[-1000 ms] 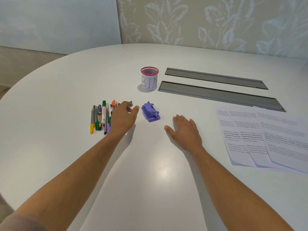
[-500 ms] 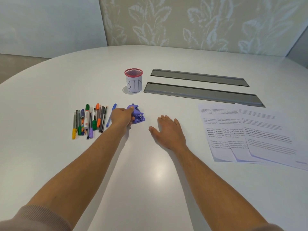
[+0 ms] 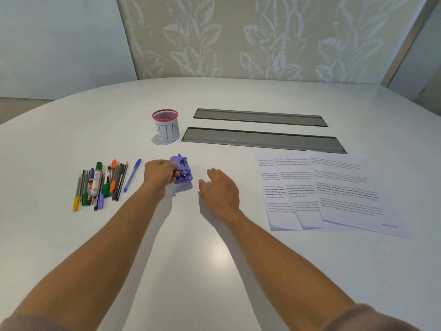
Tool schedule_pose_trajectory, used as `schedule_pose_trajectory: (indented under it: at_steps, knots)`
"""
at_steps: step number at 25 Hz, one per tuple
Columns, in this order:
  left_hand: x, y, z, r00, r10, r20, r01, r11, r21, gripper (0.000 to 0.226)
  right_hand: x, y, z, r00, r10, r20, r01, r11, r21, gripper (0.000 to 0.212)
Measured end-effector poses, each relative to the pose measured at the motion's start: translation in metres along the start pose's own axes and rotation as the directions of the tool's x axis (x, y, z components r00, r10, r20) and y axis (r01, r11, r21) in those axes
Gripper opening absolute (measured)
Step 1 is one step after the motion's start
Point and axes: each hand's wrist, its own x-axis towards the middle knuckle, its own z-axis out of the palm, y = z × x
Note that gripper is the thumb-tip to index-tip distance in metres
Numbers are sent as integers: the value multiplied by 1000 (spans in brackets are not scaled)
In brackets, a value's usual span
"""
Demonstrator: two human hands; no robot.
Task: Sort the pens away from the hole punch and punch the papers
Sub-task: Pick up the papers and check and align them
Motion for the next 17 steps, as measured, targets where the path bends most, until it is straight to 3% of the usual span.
schedule_pose_trajectory:
  at_steps: [7,17]
  knots:
    - [-39,4,42,985,45,168,-49,999,17,7,-6,58,-68,995,-50,-88,39,992,-118,59]
    - [-63,-13,70,981,37,190,-53,995,84,6,-57,199,-167,962,162,-220,-222,933,-284,64]
